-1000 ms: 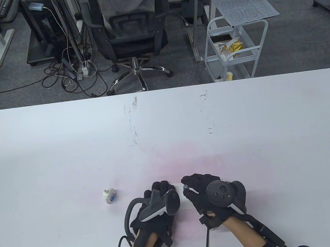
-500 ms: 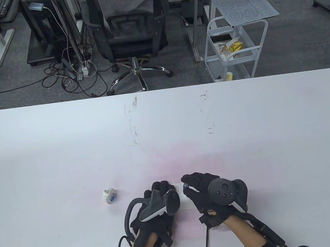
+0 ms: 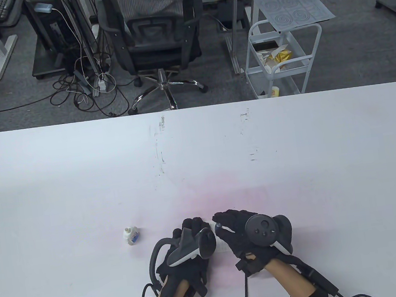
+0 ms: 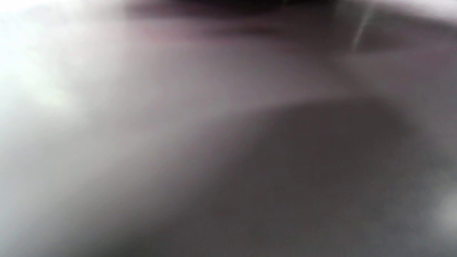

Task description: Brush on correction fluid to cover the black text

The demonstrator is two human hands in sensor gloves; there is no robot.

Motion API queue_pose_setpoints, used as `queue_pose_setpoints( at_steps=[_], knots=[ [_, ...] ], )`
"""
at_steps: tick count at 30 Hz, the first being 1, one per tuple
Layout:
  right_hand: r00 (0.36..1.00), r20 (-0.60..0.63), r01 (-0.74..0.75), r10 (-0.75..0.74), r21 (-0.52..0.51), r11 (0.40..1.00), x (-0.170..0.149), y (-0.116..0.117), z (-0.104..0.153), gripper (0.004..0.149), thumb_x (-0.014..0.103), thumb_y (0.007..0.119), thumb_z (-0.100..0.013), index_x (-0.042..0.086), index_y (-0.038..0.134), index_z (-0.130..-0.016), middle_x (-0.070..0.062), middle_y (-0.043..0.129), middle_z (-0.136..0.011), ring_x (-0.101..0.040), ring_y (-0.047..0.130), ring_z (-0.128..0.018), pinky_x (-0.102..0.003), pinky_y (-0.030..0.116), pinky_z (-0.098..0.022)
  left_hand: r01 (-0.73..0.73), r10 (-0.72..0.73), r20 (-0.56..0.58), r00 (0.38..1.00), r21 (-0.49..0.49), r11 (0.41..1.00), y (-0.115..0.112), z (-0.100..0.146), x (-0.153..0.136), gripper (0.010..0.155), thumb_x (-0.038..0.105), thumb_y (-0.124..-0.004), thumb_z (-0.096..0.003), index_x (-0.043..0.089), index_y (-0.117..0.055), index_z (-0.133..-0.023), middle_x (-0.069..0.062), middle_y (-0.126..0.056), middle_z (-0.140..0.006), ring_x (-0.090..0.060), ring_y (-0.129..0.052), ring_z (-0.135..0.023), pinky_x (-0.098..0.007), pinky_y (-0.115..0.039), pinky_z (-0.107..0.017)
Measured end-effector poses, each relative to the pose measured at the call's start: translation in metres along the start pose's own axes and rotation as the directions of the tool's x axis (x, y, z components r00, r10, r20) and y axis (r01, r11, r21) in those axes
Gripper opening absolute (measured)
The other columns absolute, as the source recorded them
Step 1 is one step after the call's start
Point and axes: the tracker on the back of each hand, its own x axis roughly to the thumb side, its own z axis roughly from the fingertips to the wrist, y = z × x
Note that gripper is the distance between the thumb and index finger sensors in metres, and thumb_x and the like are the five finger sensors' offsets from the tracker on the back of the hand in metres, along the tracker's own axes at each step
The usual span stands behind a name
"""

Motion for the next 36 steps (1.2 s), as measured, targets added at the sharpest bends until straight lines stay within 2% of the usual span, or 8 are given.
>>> queue_pose_setpoints(
  at_steps=[9,16,23,36],
  knots=[
    [1.000,0.003,0.024,-0.024,0.002,1.000,0.000,0.000,0.000,0.046,0.040,0.092,-0.033,0.023,0.089,-0.075,-0.003,0.093,-0.071,-0.032,0.101,-0.059,-0.056,0.073,-0.054,0.000,0.000,0.000,1.000,0.000,1.000,0.000,0.000,0.000,0.065,0.046,-0.049,-0.0528,0.030,-0.018,-0.108,-0.001,-0.013,-0.118,-0.028,-0.023,-0.114,-0.047,-0.032,-0.083],
    [0.993,-0.066,0.092,-0.099,-0.098,0.991,-0.006,-0.019,0.000,0.046,0.040,0.092,-0.033,0.023,0.089,-0.075,-0.004,0.093,-0.071,-0.032,0.101,-0.059,-0.056,0.073,-0.055,0.000,0.000,0.000,1.000,0.000,1.000,0.000,0.000,0.000,0.065,0.046,-0.049,-0.0528,0.030,-0.019,-0.108,-0.001,-0.013,-0.118,-0.028,-0.023,-0.113,-0.047,-0.032,-0.083],
    [0.986,-0.099,0.135,-0.135,-0.010,0.991,-0.011,-0.009,-0.002,0.044,0.041,0.093,-0.032,0.026,0.089,-0.073,-0.002,0.095,-0.070,-0.031,0.102,-0.059,-0.056,0.074,-0.054,0.000,0.000,0.000,1.000,0.000,1.000,0.000,0.000,0.000,0.065,0.046,-0.049,-0.0528,0.030,-0.018,-0.108,-0.001,-0.013,-0.117,-0.028,-0.022,-0.114,-0.047,-0.032,-0.083],
    [0.989,-0.126,0.080,-0.077,0.014,0.997,-0.012,-0.009,0.000,0.044,0.040,0.093,-0.032,0.024,0.090,-0.073,-0.003,0.095,-0.069,-0.032,0.102,-0.058,-0.056,0.074,-0.054,0.000,0.000,0.000,1.000,0.000,1.000,0.000,0.000,0.000,0.065,0.046,-0.049,-0.0528,0.030,-0.018,-0.108,-0.001,-0.012,-0.117,-0.028,-0.023,-0.113,-0.047,-0.032,-0.083]
  ],
)
